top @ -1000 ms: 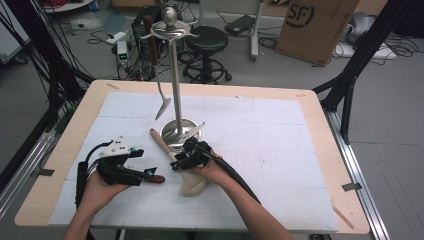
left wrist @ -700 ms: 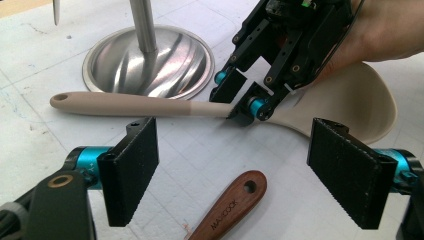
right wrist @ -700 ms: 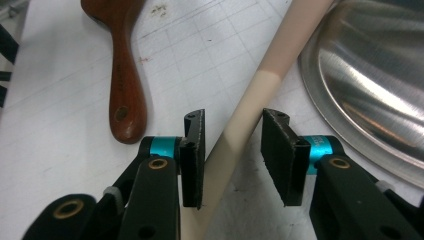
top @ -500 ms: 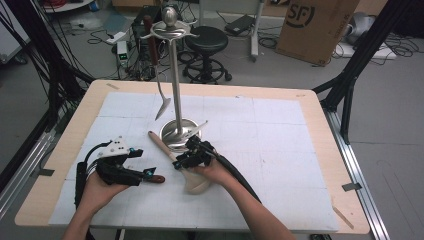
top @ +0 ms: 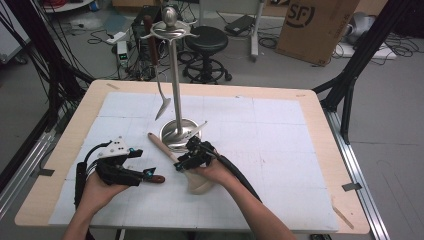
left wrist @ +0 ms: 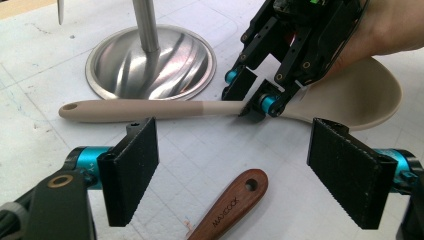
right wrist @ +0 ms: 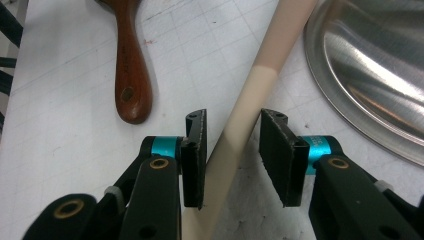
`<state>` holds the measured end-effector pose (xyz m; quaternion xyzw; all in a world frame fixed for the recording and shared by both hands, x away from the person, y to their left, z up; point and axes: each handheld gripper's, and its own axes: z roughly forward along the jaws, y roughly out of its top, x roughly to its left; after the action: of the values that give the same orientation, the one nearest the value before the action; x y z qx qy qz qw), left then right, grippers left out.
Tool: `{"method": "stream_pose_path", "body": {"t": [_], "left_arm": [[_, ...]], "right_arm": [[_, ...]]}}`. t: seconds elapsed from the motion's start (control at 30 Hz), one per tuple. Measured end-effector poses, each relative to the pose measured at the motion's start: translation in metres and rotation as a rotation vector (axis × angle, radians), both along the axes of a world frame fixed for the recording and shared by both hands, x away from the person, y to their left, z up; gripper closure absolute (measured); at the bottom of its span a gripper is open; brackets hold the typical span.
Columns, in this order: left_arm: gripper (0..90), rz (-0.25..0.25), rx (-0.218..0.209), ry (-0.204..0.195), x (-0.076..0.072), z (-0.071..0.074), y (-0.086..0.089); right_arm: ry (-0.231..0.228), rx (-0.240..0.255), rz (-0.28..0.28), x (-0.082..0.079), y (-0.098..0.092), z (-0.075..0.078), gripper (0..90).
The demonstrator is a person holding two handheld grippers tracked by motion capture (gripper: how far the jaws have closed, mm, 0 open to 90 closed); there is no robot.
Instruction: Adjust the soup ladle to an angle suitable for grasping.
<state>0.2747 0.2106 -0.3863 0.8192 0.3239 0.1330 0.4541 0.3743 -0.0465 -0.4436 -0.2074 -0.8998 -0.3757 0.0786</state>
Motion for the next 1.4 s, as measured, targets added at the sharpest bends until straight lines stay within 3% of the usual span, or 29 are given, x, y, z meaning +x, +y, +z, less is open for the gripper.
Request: {"method": "stream_pose_path", "body": {"t": [0.3, 0.57, 0.77, 0.9, 0.93, 1.07, 1.4], "left_arm": [[21.4, 0.012, 0.001, -0.004, 0.0001, -0.0008, 0.0018], [21.8, 0.023, 0.002, -0.005, 0.0001, -0.001, 0.0042], [21.8, 0.02, 0.003, -0.007, -0.0001, -0.0007, 0.004], [21.8, 0.023, 0.001, -0.007, 0.0, -0.0009, 0.0036], [21.8, 0.019, 0.006, -0.007, 0.0, -0.0006, 0.0038], [21.8, 0.022, 0.004, -0.007, 0.0, -0.0007, 0.0037], [21.9, 0.033, 0.005, -0.004, 0.0003, -0.0009, 0.0038]], "right_arm": [[0.028, -0.001, -0.04, -0.0008, -0.0015, 0.0021, 68.1], [0.019, -0.014, 0.007, -0.0042, -0.0054, 0.0083, 72.8], [0.011, -0.027, 0.003, -0.0043, -0.0067, 0.0078, 72.6], [0.018, -0.026, 0.004, -0.0036, -0.0072, 0.0068, 69.4], [0.013, -0.029, 0.011, -0.0029, -0.0067, 0.0058, 63.5], [0.009, -0.029, 0.023, -0.0008, -0.0072, 0.0027, 63.3], [0.031, -0.028, 0.012, -0.0029, -0.0062, 0.0058, 71.1]]}}
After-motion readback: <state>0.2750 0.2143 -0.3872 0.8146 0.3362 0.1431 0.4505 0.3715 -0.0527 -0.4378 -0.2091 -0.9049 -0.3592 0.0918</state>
